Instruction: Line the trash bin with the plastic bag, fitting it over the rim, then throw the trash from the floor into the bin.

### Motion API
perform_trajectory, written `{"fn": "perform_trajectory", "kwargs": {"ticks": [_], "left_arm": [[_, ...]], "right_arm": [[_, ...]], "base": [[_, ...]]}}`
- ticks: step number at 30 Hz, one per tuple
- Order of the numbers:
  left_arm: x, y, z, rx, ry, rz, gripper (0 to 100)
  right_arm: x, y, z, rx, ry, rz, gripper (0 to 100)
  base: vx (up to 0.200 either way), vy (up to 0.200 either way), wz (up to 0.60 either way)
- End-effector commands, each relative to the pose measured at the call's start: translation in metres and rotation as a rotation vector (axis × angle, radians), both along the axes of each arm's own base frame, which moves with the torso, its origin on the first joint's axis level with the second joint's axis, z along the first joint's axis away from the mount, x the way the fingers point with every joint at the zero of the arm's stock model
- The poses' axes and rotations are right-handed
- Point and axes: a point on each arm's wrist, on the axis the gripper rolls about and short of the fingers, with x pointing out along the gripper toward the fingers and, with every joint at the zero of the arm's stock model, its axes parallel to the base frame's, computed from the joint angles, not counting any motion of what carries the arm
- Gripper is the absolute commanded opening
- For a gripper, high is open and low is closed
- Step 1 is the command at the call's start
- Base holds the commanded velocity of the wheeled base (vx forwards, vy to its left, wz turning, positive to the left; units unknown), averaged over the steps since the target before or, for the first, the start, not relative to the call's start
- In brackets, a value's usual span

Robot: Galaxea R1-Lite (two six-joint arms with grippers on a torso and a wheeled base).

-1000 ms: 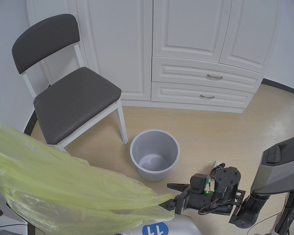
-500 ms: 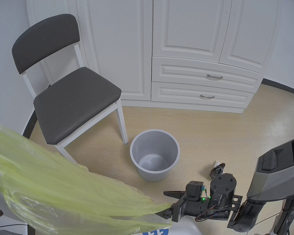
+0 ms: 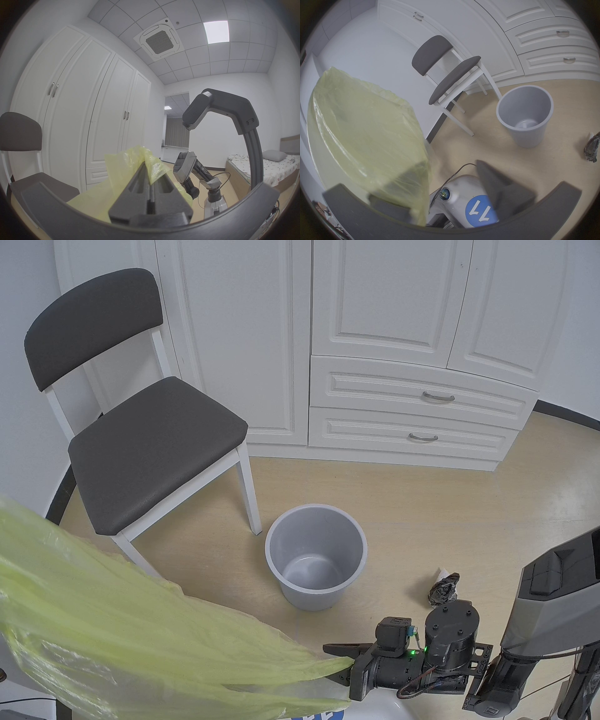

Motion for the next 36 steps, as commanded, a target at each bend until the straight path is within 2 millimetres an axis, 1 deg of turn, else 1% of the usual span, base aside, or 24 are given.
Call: {"fn": "perform_trajectory", "kwargs": {"ticks": [1, 10, 13, 16, 19, 20, 21, 24, 26, 27, 28, 29, 30, 31, 32, 33, 34, 35, 36], "left_arm": [[0.001, -0.001, -0.001, 0.006, 0.005, 0.000, 0], [0.003, -0.003, -0.003, 0.017, 0.019, -0.001, 0], [0.007, -0.007, -0.004, 0.032, 0.040, 0.001, 0], [0.012, -0.012, -0.005, 0.049, 0.062, 0.002, 0], [0.018, -0.017, -0.007, 0.067, 0.093, 0.006, 0], [0.018, -0.017, -0.007, 0.067, 0.093, 0.006, 0], [0.021, -0.020, -0.009, 0.071, 0.126, 0.008, 0], [0.027, -0.026, -0.012, 0.075, 0.189, 0.000, 0], [0.029, -0.028, -0.013, 0.083, 0.203, 0.001, 0], [0.034, -0.032, -0.017, 0.104, 0.227, 0.005, 0], [0.036, -0.033, -0.019, 0.114, 0.237, 0.010, 0], [0.038, -0.035, -0.021, 0.121, 0.244, 0.014, 0], [0.038, -0.035, -0.021, 0.121, 0.244, 0.014, 0], [0.044, -0.039, -0.025, 0.146, 0.272, 0.021, 0], [0.044, -0.040, -0.026, 0.147, 0.273, 0.021, 0], [0.047, -0.043, -0.029, 0.165, 0.292, 0.024, 0], [0.048, -0.043, -0.029, 0.167, 0.297, 0.025, 0], [0.056, -0.046, -0.034, 0.188, 0.327, 0.052, 0], [0.061, -0.048, -0.037, 0.199, 0.347, 0.074, 0]], "right_arm": [[0.000, 0.001, 0.001, 0.013, -0.006, 0.003, 0], [0.004, 0.001, 0.004, 0.030, -0.013, -0.006, 0], [0.008, -0.004, 0.012, 0.049, -0.037, -0.044, 0], [0.014, -0.010, 0.027, 0.085, -0.083, -0.077, 0], [0.023, -0.020, 0.039, 0.110, -0.126, -0.122, 0], [0.023, -0.020, 0.039, 0.110, -0.126, -0.122, 0], [0.029, -0.025, 0.046, 0.126, -0.159, -0.148, 0], [0.037, -0.035, 0.058, 0.147, -0.211, -0.191, 0], [0.040, -0.037, 0.061, 0.145, -0.216, -0.201, 0], [0.043, -0.042, 0.070, 0.138, -0.216, -0.222, 0], [0.044, -0.043, 0.075, 0.134, -0.214, -0.231, 0], [0.045, -0.044, 0.080, 0.126, -0.208, -0.244, 0], [0.045, -0.044, 0.080, 0.126, -0.208, -0.244, 0], [0.049, -0.045, 0.094, 0.094, -0.191, -0.301, 0], [0.049, -0.045, 0.094, 0.090, -0.189, -0.306, 0], [0.051, -0.045, 0.103, 0.061, -0.172, -0.352, 0], [0.051, -0.045, 0.105, 0.056, -0.169, -0.359, 0], [0.053, -0.045, 0.114, 0.028, -0.150, -0.402, 0], [0.054, -0.045, 0.118, 0.018, -0.143, -0.420, 0]], "base": [[0.000, 0.000, 0.00], [0.000, 0.000, 0.00], [0.000, 0.000, 0.00], [0.000, 0.000, 0.00], [0.000, 0.000, 0.00], [0.000, 0.000, 0.00], [0.000, 0.000, 0.00], [0.000, 0.000, 0.00], [0.000, 0.000, 0.00], [0.000, 0.000, 0.00], [0.000, 0.000, 0.00], [0.000, 0.000, 0.00], [0.000, 0.000, 0.00], [0.000, 0.000, 0.00], [0.000, 0.000, 0.00], [0.000, 0.000, 0.00], [0.000, 0.000, 0.00], [0.000, 0.000, 0.00], [0.000, 0.000, 0.00]]}}
